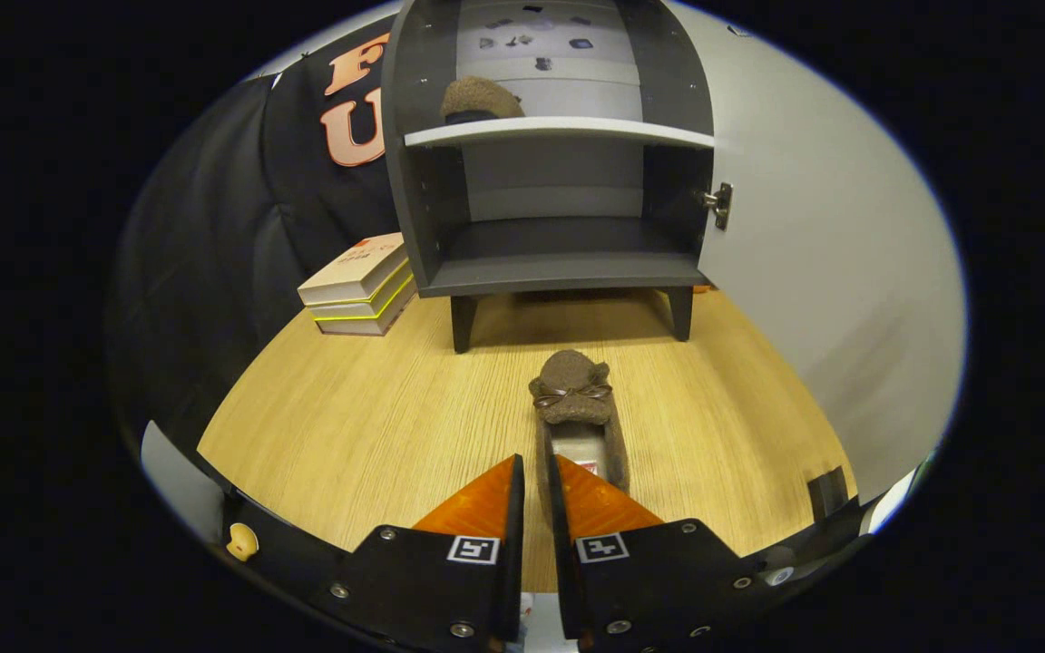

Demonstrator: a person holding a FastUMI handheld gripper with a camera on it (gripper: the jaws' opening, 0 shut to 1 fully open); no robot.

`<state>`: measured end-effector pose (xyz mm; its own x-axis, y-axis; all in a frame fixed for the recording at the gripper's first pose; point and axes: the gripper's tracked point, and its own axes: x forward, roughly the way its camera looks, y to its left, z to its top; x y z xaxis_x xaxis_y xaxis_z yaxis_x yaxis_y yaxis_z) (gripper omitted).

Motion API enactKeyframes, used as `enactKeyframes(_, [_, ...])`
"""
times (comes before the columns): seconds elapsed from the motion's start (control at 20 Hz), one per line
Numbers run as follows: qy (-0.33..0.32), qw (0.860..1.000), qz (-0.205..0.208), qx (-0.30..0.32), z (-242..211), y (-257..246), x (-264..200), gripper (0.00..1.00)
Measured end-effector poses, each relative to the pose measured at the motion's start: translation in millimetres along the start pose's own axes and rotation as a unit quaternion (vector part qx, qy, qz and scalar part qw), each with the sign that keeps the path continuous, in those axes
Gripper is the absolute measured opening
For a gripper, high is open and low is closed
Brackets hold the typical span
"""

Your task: Open the shoe cabinet door, grab the shoes and put them into the shoe cabinet, then close the shoe cabinet door.

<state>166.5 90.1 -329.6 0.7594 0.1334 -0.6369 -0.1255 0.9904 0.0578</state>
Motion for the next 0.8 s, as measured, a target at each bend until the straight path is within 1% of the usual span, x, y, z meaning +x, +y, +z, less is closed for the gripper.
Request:
enactKeyframes(0.35, [0.041, 0.999, 0.005, -0.001, -20, -8, 51, 0.17])
enactKeyframes(0.45, [0.047, 0.999, 0.011, 0.006, -21, -6, 64, 0.17])
enactKeyframes(0.6, [0.058, 0.998, 0.008, 0.003, -24, -4, 88, 0.17])
enactKeyframes(0.8, [0.054, 0.998, 0.007, 0.000, -15, -1, 115, 0.17])
